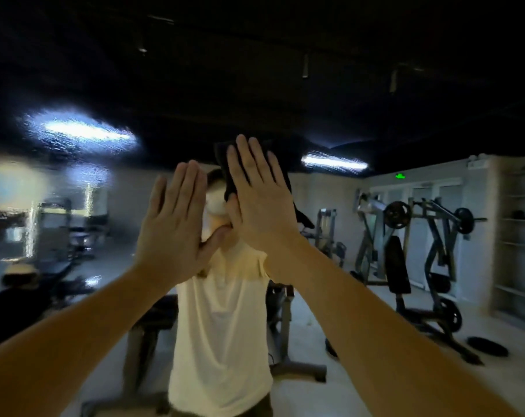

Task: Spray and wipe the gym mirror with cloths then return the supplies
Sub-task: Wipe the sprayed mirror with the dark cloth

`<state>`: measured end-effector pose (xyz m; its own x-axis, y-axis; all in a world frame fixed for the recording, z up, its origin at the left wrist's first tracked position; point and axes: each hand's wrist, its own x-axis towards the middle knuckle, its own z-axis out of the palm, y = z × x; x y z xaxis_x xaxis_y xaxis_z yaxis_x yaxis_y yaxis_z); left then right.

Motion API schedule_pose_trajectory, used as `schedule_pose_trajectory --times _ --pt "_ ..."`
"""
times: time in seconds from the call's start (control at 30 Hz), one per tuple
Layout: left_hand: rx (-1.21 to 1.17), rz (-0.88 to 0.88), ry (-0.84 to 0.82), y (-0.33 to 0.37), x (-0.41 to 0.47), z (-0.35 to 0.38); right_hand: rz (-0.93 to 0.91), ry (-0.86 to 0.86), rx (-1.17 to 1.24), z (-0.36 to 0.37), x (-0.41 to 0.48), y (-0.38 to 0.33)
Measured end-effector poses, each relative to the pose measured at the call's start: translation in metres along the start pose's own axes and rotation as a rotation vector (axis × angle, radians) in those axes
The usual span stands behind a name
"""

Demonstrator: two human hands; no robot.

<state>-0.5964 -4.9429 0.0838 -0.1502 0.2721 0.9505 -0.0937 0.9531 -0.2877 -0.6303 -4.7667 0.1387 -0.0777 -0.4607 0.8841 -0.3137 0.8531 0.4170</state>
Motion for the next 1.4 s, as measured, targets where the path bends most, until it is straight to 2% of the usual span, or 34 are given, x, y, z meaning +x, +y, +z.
schedule_pose_trajectory --times 0.07,0.1,0.3,0.4,0.47,0.53,0.67,0.8,0.87,0.97,1.1,1.2,1.3,1.4 --pt "0.010 -0.002 -0.003 0.001 0.000 -0.001 -0.032 -0.003 -0.026 -0.001 -0.010 0.031" --pt "0.013 -0.007 -0.009 0.001 0.000 -0.002 0.007 -0.003 -0.032 -0.001 -0.016 0.050" --pt "0.035 -0.022 -0.051 0.004 0.000 -0.007 0.418 0.015 0.023 0.004 -0.060 0.172" --pt "0.036 -0.028 -0.068 0.006 0.001 -0.010 0.691 0.058 0.090 0.005 -0.066 0.185" --pt "0.041 -0.032 -0.088 0.006 0.003 -0.011 0.769 0.075 0.102 0.002 -0.056 0.171" --pt "0.056 -0.039 -0.117 0.006 0.002 -0.012 0.734 0.071 0.106 -0.001 -0.043 0.151" --pt "0.081 -0.028 -0.139 0.003 0.003 -0.013 0.532 0.045 0.085 -0.006 -0.023 0.097" --pt "0.104 -0.014 -0.134 0.000 0.001 -0.014 0.072 -0.037 0.105 -0.002 -0.025 0.033" --pt "0.104 -0.012 -0.141 0.001 0.001 -0.016 -0.029 -0.054 0.100 -0.001 -0.035 0.034" --pt "0.113 -0.025 -0.175 0.002 0.003 -0.018 0.027 -0.069 0.032 0.000 -0.048 0.069" --pt "0.129 -0.031 -0.206 0.001 0.003 -0.017 0.372 -0.002 0.077 -0.002 -0.054 0.117" --pt "0.147 -0.016 -0.231 0.001 0.003 -0.018 0.549 0.041 0.119 -0.001 -0.044 0.115" --pt "0.155 0.059 -0.226 -0.010 0.003 -0.027 0.595 0.053 0.129 -0.001 -0.023 0.078" --pt "0.119 0.079 -0.139 -0.042 -0.003 -0.040 0.477 0.044 0.099 -0.002 0.006 0.026"
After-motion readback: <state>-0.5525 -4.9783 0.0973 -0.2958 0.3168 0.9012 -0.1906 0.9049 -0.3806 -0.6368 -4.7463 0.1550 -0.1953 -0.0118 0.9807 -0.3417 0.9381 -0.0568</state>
